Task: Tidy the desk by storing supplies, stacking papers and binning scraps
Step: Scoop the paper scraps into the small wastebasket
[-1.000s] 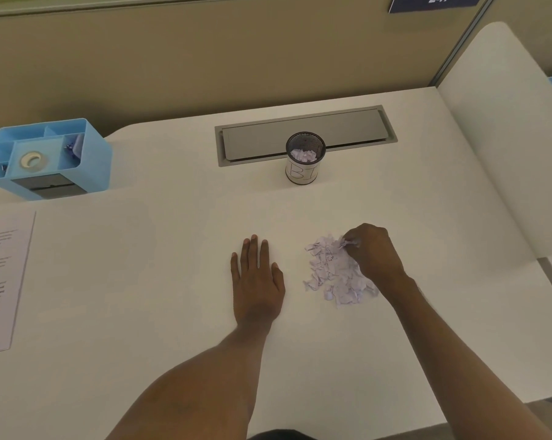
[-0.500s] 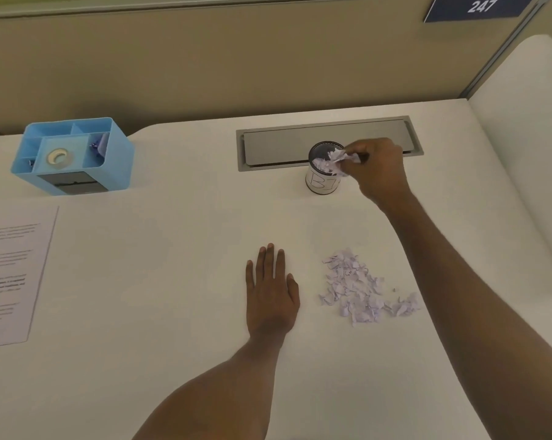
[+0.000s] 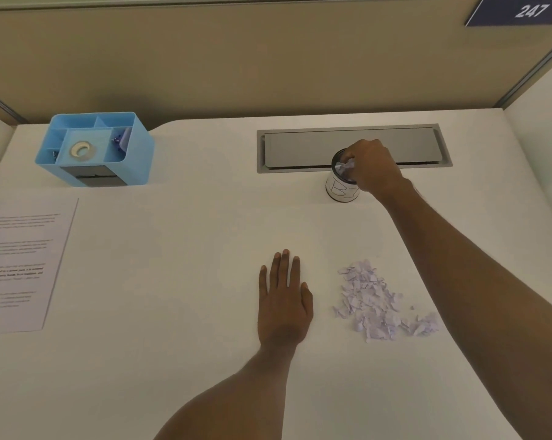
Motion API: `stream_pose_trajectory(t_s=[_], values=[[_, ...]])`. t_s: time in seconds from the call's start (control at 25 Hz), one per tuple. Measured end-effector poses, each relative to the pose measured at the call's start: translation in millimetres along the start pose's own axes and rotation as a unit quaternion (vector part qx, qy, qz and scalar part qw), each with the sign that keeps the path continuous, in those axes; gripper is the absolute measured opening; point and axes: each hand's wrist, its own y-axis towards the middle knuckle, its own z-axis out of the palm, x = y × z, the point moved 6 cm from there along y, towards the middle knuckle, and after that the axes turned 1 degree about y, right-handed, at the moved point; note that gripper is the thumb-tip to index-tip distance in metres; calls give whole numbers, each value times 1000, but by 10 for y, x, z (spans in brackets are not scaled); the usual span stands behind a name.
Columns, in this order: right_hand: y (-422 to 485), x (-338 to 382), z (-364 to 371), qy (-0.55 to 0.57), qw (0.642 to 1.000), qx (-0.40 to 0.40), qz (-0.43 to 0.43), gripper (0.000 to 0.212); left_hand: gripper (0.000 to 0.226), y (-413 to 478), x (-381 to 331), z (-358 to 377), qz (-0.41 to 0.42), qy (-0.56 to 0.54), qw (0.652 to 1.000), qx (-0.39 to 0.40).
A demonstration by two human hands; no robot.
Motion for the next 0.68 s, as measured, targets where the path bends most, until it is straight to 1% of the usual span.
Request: stream_pose_trajectory(t_s=[0.08, 0.2, 0.24, 0.32, 0.4, 0.44, 0.48, 0.52, 0.56, 0.64, 0.68], values=[[9, 25, -54, -11, 1000, -9, -1, 37, 57, -6, 1, 4, 1, 1, 1000, 1], [36, 42, -84, -76, 997, -27, -10, 30, 57, -4, 1, -2, 0, -2, 1000, 0], [29, 64, -50, -102, 995, -8, -12, 33, 56, -2, 0, -3, 0, -3, 1000, -1], [2, 70, 94, -139, 987, 74, -25, 38, 55, -4, -4, -8, 4, -5, 1000, -7], [-33, 56, 156, -157, 978, 128, -44, 30, 55, -9, -7, -13, 6, -7, 1000, -9], [-32, 56, 138, -162, 978, 125, -48, 27, 55, -9, -7, -16, 5, -8, 1000, -9], [-29, 73, 99, -166, 979, 103, -51, 25, 55, -7, -7, -18, 4, -8, 1000, -8], [-9, 95, 69, -172, 980, 76, -58, 28, 55, -1, -7, -17, 2, -7, 1000, -7], [-25, 110, 46, -179, 979, 73, -59, 31, 55, 3, -6, -14, 2, -5, 1000, -5], [-82, 118, 45, -172, 978, 107, -42, 38, 56, -5, 0, 1, 1, -3, 1000, 0], [-134, 98, 18, -149, 982, 112, -32, 38, 56, -11, 3, 6, 1, -3, 1000, 1]])
